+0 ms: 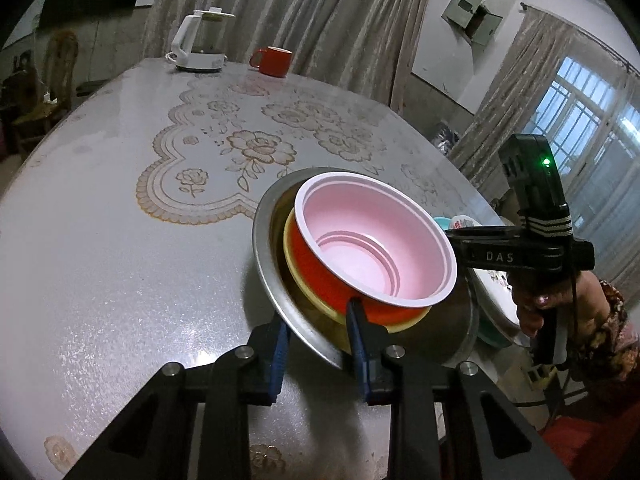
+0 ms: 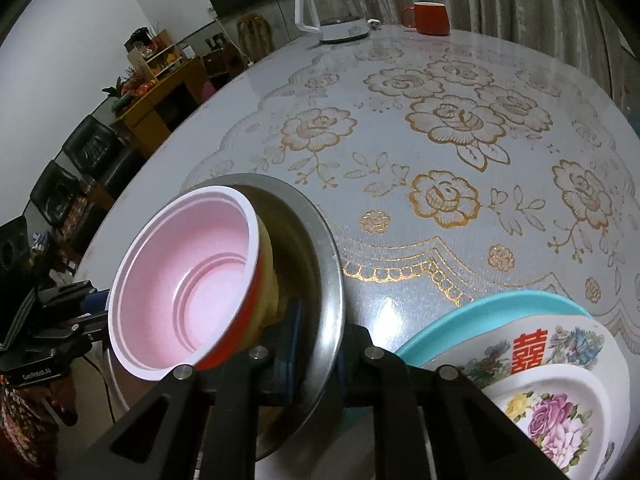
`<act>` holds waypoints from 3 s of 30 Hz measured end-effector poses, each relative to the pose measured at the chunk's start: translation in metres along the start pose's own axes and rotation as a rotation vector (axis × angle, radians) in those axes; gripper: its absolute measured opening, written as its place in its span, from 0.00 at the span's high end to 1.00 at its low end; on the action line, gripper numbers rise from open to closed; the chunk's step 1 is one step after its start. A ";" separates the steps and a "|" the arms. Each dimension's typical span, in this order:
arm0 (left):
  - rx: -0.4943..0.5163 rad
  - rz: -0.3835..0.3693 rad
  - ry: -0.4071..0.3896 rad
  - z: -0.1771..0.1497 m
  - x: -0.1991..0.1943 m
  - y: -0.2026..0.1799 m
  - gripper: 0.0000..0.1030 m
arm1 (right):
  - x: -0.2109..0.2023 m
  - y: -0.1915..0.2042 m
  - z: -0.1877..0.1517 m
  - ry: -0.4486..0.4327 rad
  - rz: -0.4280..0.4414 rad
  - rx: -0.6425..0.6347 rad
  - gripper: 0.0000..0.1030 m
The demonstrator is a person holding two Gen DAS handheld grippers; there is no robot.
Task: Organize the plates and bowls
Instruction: 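Lift the nested steel bowl with both grippers and carry it over the plate stack, then lower the steel bowl onto the rose-pattern plate with both grippers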
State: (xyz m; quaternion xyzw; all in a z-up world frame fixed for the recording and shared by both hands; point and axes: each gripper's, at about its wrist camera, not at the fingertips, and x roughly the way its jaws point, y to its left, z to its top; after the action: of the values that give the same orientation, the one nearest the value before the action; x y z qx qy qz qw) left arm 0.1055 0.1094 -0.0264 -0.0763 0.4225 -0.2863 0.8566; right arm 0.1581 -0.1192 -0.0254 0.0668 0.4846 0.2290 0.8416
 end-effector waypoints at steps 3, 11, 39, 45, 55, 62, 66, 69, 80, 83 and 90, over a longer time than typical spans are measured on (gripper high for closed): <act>0.020 0.013 -0.021 0.000 -0.001 -0.004 0.73 | -0.002 0.004 -0.001 -0.017 -0.017 -0.033 0.86; 0.027 0.001 -0.052 0.011 -0.007 -0.014 0.73 | -0.020 0.000 -0.001 -0.070 0.016 -0.003 0.86; 0.211 -0.197 -0.051 0.043 0.028 -0.130 0.73 | -0.145 -0.069 -0.070 -0.233 -0.106 0.203 0.86; 0.239 -0.235 -0.009 0.040 0.049 -0.156 0.73 | -0.162 -0.093 -0.094 -0.245 -0.137 0.280 0.86; 0.246 -0.235 0.052 0.035 0.073 -0.168 0.73 | -0.159 -0.114 -0.118 -0.242 -0.140 0.380 0.86; 0.232 -0.216 0.073 0.033 0.081 -0.164 0.73 | -0.150 -0.118 -0.121 -0.234 -0.150 0.402 0.85; 0.236 -0.208 0.080 0.031 0.085 -0.165 0.73 | -0.145 -0.120 -0.123 -0.224 -0.160 0.414 0.84; 0.228 -0.205 0.088 0.029 0.087 -0.163 0.73 | -0.142 -0.121 -0.124 -0.218 -0.160 0.423 0.84; 0.213 -0.188 0.087 0.024 0.089 -0.163 0.73 | -0.143 -0.117 -0.126 -0.229 -0.190 0.410 0.83; 0.216 -0.182 0.083 0.023 0.087 -0.164 0.74 | -0.141 -0.115 -0.124 -0.221 -0.226 0.396 0.77; 0.209 -0.162 0.068 0.024 0.083 -0.162 0.74 | -0.152 -0.118 -0.129 -0.241 -0.239 0.410 0.75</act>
State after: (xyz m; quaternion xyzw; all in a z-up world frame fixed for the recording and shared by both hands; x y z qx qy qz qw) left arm 0.0940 -0.0730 -0.0070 -0.0105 0.4116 -0.3993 0.8191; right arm 0.0220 -0.3060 -0.0127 0.2051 0.4216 0.0152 0.8831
